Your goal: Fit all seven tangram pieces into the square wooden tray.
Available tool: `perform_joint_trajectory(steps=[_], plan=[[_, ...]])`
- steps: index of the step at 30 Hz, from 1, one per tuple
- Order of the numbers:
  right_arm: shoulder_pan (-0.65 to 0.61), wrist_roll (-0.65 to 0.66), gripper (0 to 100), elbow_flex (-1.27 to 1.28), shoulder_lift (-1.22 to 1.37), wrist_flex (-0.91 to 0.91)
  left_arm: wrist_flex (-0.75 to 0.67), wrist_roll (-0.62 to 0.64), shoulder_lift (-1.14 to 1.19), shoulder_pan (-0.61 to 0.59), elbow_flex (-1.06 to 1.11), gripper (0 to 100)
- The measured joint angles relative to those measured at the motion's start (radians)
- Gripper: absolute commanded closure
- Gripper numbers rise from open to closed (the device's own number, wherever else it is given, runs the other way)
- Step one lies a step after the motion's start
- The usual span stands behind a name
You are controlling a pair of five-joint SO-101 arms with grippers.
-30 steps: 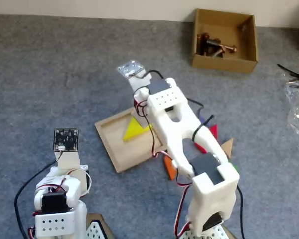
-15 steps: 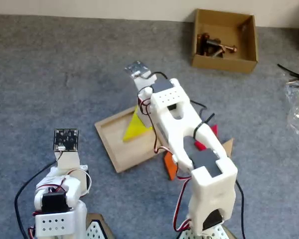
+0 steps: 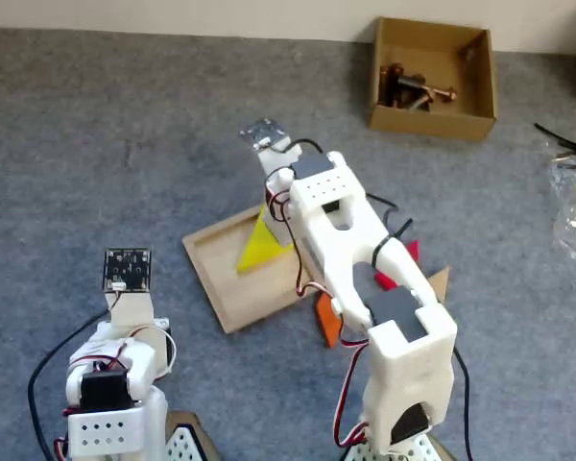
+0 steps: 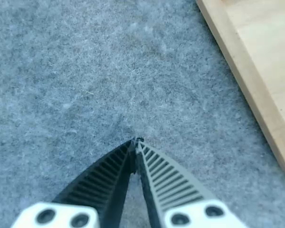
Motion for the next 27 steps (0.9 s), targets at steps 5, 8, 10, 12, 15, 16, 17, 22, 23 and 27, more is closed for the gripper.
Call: perform_joint_trajectory(steps=[5, 8, 10, 12, 15, 16, 17, 22, 23, 27], plan=[[-0.014, 0.0, 99.3, 0.028, 0.0, -0.002, 0.0, 0.0, 0.0, 0.0, 0.0, 100], [-0.041, 0.0, 99.3, 0.032, 0.0, -0.002, 0.0, 0.0, 0.0, 0.0, 0.0, 100], [-0.058, 0.0, 99.3, 0.032, 0.0, -0.002, 0.0, 0.0, 0.0, 0.0, 0.0, 100], [-0.072, 0.0, 99.3, 0.032, 0.0, -0.002, 0.0, 0.0, 0.0, 0.0, 0.0, 100], [-0.087, 0.0, 99.3, 0.032, 0.0, -0.002, 0.0, 0.0, 0.0, 0.0, 0.0, 100], [-0.091, 0.0, 99.3, 0.032, 0.0, -0.002, 0.0, 0.0, 0.0, 0.0, 0.0, 100], [-0.094, 0.0, 99.3, 0.032, 0.0, -0.002, 0.0, 0.0, 0.0, 0.0, 0.0, 100], [-0.118, 0.0, 99.3, 0.032, 0.0, -0.002, 0.0, 0.0, 0.0, 0.0, 0.0, 100], [-0.126, 0.0, 99.3, 0.032, 0.0, -0.002, 0.0, 0.0, 0.0, 0.0, 0.0, 100], [-0.16, 0.0, 99.3, 0.032, 0.0, -0.002, 0.0, 0.0, 0.0, 0.0, 0.0, 100]])
